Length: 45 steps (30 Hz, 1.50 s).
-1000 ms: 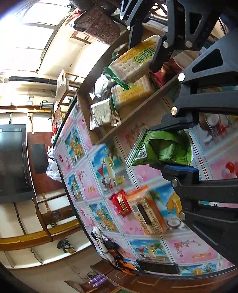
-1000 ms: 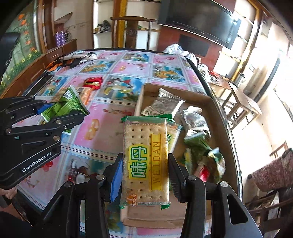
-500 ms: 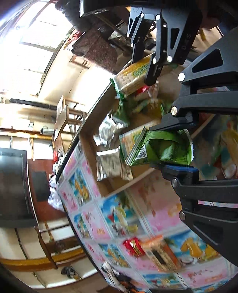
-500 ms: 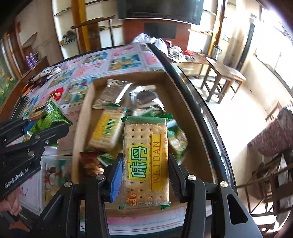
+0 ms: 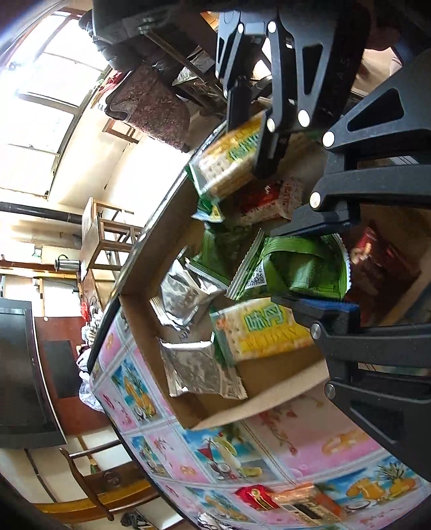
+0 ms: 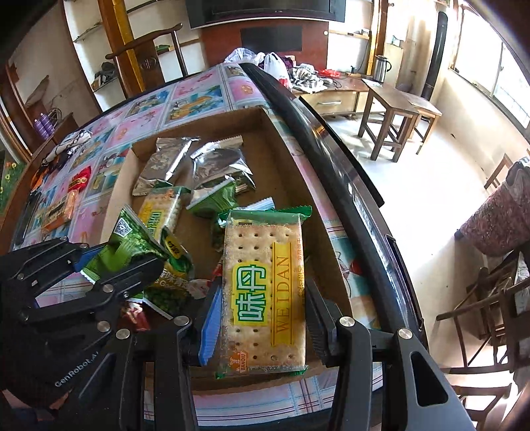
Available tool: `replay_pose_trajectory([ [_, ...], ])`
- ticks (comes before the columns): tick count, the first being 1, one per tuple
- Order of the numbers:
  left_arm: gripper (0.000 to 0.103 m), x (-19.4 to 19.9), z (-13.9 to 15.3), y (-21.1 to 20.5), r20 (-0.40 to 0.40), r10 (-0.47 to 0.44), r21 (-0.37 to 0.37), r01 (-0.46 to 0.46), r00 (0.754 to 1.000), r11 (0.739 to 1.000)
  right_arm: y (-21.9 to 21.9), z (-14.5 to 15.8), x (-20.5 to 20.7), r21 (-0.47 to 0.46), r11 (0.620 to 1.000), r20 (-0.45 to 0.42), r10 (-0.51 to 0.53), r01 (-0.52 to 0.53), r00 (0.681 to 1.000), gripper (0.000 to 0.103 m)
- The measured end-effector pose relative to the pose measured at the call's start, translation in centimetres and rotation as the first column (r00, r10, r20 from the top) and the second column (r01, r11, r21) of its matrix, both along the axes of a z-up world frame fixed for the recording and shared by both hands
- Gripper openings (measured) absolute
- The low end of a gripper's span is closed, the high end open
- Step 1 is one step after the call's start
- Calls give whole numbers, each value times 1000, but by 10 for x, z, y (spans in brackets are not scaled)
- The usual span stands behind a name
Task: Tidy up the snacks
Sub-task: 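Lower both packets into the box and open both grippers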
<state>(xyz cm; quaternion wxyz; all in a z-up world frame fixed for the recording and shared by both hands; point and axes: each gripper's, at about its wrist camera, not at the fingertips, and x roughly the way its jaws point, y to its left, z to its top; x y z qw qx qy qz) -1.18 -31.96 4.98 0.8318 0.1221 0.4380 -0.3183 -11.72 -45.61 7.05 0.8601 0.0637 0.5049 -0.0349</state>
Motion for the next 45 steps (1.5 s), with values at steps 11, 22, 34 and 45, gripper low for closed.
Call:
replay_pose_trajectory([
  [11,29,3,0,-5,9,2,2,-2,1000,1000,-8,-13,11,18,1000,-27,-7,7,1000,49],
  [22,41,6,7,-5,50,10,30,-11,999,999,-12,-11,17,27,999,-26,-29,30,999,50],
  [34,50,5,9,-3,68,0,59,-4,998,998,-7,-2,12,18,999,-11,-48,48,999,50],
  [45,60,0,16,3,94,-11,70,4,996,998,-1,9,6,8,998,11,-68,68,998,51],
])
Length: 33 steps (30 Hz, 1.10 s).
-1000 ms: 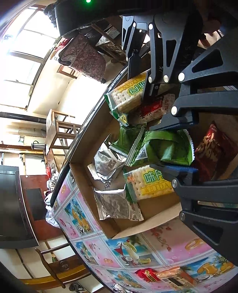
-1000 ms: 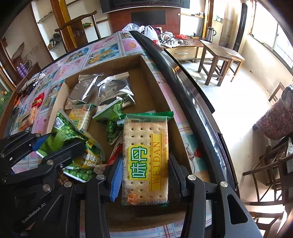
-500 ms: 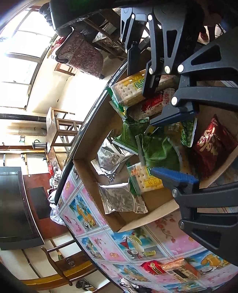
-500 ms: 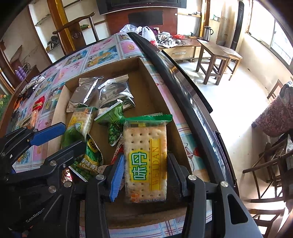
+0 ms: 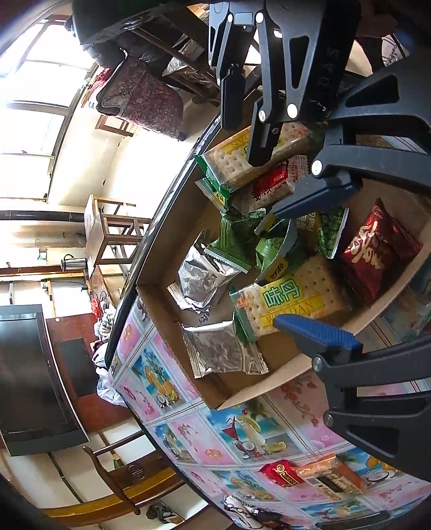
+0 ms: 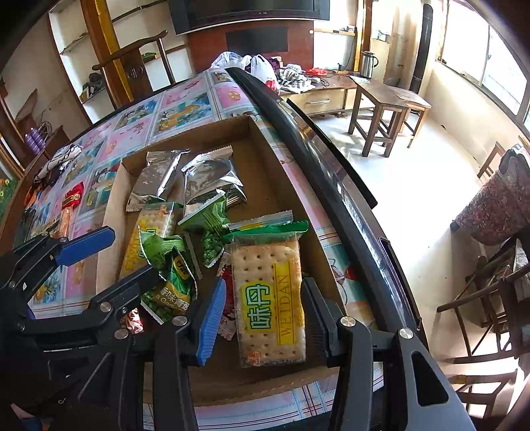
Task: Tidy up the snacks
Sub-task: 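Lower both packets into the box and open both grippers, then withdraw both grippers toward the striped biscuit pack and red candy packet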
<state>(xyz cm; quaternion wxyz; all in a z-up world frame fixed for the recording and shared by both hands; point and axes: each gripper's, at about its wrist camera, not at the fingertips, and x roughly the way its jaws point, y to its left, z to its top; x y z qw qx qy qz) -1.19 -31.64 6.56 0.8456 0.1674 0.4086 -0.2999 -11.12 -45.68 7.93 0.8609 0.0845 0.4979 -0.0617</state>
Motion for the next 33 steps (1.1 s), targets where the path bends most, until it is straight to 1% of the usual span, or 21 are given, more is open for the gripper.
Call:
replay_pose_trajectory([
  [7,65,-3,6,10,11,5,-12,-4,1000,1000,4,5,-5,-4,1000,15,-18,18,1000,54],
  [15,65,-2,11,28,11,33,-23,-33,999,999,9,10,-6,1,999,29,-35,35,999,55],
  [21,66,-2,13,43,11,56,-27,-56,998,998,20,10,-6,1,1000,28,-25,25,999,55],
  [29,66,3,14,74,3,112,-36,-112,994,993,37,14,-2,-1,1000,43,-1,1,999,55],
  [33,66,11,18,101,-2,156,-51,-156,988,986,45,16,-1,3,1000,46,13,-13,999,55],
])
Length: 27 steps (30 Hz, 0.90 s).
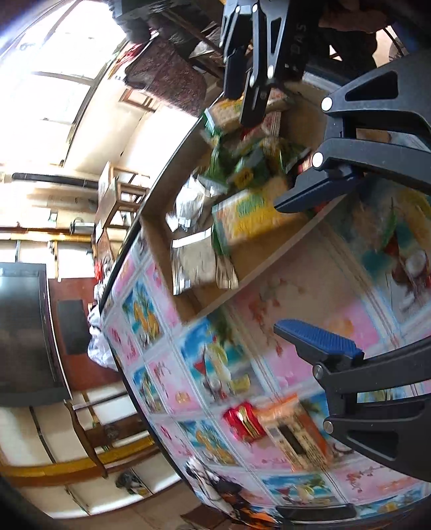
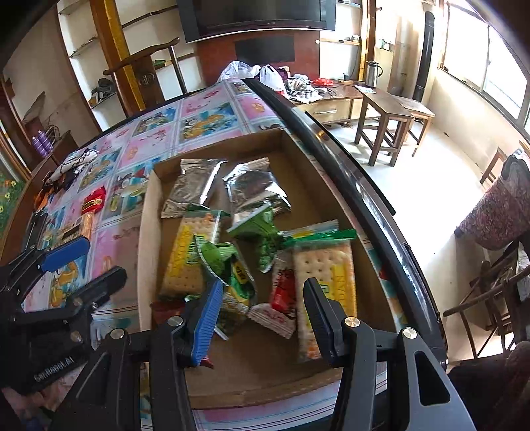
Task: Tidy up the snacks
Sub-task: 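Withdraw both grippers toward the striped biscuit pack and red candy packet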
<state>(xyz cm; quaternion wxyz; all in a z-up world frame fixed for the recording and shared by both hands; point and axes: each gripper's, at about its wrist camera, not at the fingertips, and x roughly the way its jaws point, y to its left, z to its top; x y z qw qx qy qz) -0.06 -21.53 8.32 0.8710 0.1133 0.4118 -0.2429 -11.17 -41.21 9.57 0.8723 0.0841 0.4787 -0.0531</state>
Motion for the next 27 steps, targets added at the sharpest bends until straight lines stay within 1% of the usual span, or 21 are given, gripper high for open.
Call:
replay_pose_trajectory([
  [2,70,11,3,28,-8,51,-21,-51,999,998,3,2,0,8,1000,0,12,-12,1000,55],
  [4,73,22,5,54,-1,103,-23,-103,995,994,7,3,0,34,999,-1,38,-38,999,55],
  [8,73,49,0,110,-10,220,7,-220,975,976,20,3,-3,74,993,-3,96,-95,995,55],
  [11,73,68,-5,142,-2,264,40,-264,965,964,33,2,-6,113,981,-4,160,-158,987,55],
  [13,73,80,-9,157,-5,275,50,-274,961,960,43,1,-7,122,973,-5,197,-195,980,55],
  [16,73,102,-19,173,-32,270,53,-268,962,962,52,0,-8,109,971,-11,214,-212,977,55],
  [21,73,131,-39,179,-89,232,63,-227,969,972,59,-1,-8,102,971,-23,218,-215,976,55],
  [24,73,144,-54,178,-139,202,53,-197,969,979,63,0,-7,92,971,-27,222,-219,975,55],
  [25,74,146,-57,179,-155,183,29,-181,971,983,63,0,-7,91,971,-29,223,-220,974,55],
  [27,75,145,-57,178,-174,171,9,-172,970,985,65,0,-8,90,971,-32,227,-223,973,55],
])
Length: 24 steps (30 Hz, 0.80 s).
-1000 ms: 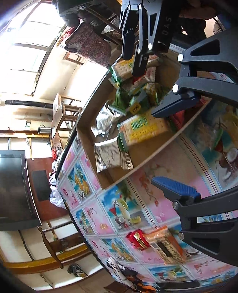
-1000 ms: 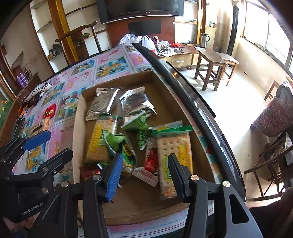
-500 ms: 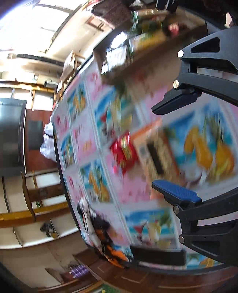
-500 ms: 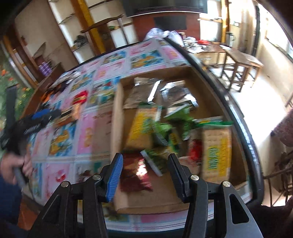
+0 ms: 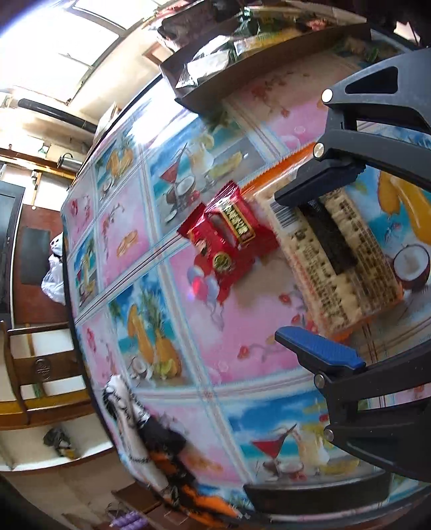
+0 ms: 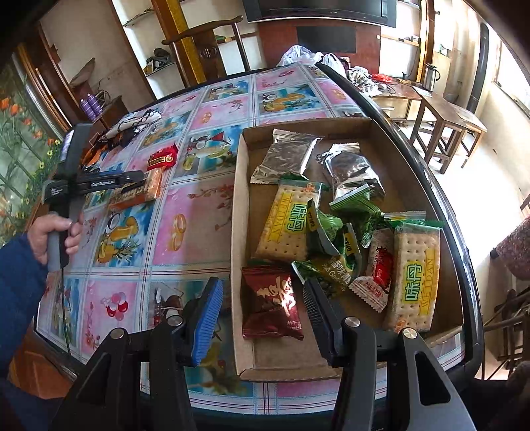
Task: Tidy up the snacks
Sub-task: 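Withdraw both grippers toward the striped biscuit pack and red candy packet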
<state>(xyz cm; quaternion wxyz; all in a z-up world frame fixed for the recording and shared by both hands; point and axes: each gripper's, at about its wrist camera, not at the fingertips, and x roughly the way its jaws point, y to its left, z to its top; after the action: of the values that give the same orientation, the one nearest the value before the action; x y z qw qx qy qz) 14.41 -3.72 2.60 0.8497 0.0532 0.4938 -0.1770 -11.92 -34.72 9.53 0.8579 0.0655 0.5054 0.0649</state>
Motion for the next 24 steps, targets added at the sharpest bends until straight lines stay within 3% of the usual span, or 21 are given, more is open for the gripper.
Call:
replay_pose_trajectory([
  [4,82,-22,1,-11,-1,-78,26,78,997,997,7,0,0,16,999,-11,32,-31,999,55],
  [10,82,-56,-8,-33,-22,-184,119,185,983,976,28,-9,3,113,986,-64,128,-120,990,55],
  [15,82,-58,3,-31,3,-154,81,153,988,985,53,-16,3,128,973,-93,204,-192,975,55],
  [24,82,-34,-2,-39,3,-160,142,158,987,977,68,-36,-1,151,969,-182,221,-195,958,55],
])
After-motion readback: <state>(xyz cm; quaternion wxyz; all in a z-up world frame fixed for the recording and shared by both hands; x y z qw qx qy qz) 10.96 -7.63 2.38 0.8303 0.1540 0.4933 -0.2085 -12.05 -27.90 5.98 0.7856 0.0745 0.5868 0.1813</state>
